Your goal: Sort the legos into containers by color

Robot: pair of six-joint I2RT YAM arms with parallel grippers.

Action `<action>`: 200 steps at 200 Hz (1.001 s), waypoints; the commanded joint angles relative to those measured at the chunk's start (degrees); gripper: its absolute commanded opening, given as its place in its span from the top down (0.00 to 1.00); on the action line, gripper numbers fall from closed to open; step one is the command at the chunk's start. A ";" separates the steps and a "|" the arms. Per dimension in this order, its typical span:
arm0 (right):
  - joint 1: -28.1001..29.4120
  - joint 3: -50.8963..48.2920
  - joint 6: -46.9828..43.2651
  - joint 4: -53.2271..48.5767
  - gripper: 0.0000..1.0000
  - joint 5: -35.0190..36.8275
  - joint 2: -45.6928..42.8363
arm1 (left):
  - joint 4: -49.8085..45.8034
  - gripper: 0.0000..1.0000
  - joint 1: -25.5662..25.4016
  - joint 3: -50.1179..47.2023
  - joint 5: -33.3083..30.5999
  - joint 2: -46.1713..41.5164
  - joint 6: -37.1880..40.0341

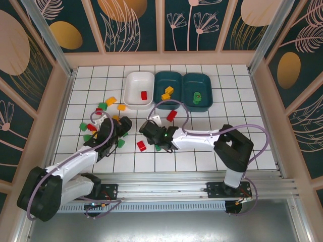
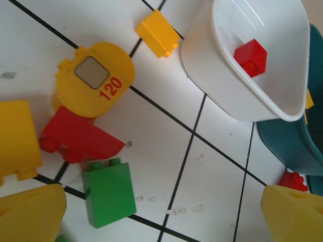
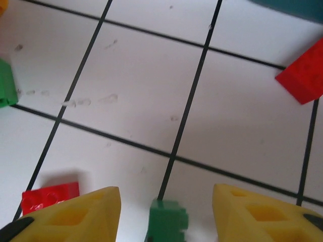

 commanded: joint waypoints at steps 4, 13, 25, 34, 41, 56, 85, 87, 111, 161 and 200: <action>1.18 -1.28 3.09 -1.39 0.48 1.68 3.07 | 3.55 0.02 0.01 2.24 3.22 1.31 0.58; 1.28 -1.21 3.32 -1.24 0.48 1.93 3.63 | 3.66 0.01 0.03 2.28 3.77 1.50 0.73; 1.42 -1.05 3.40 -1.13 0.48 2.74 4.02 | 3.97 0.02 0.02 2.05 4.40 1.30 0.73; 1.41 -0.85 3.40 -1.34 0.48 2.75 4.41 | 4.19 0.01 0.01 1.76 4.87 0.97 0.90; 1.45 -0.47 3.30 -1.64 0.48 2.84 4.77 | 4.41 0.02 0.01 1.53 5.11 0.68 1.06; 1.54 -0.22 3.75 -2.58 0.49 3.72 5.35 | 4.39 0.01 0.01 1.15 5.25 -0.10 1.41; 1.54 -0.09 3.67 -2.79 0.50 2.80 6.73 | 5.27 0.01 0.03 0.02 5.16 -1.04 1.09; 1.52 -0.01 3.67 -2.84 0.51 2.68 6.93 | 5.34 0.01 0.01 -0.05 5.16 -1.04 1.09; 1.71 -0.03 3.78 -2.17 0.67 2.02 7.36 | 5.07 0.02 0.01 0.15 5.34 -0.86 1.09; -0.86 2.95 -0.66 1.18 0.79 1.04 0.89 | 1.24 0.02 0.01 3.06 2.36 -1.92 3.51; -12.38 3.79 -8.62 3.16 0.79 4.18 -6.58 | -2.95 0.01 0.02 5.92 1.04 0.92 5.72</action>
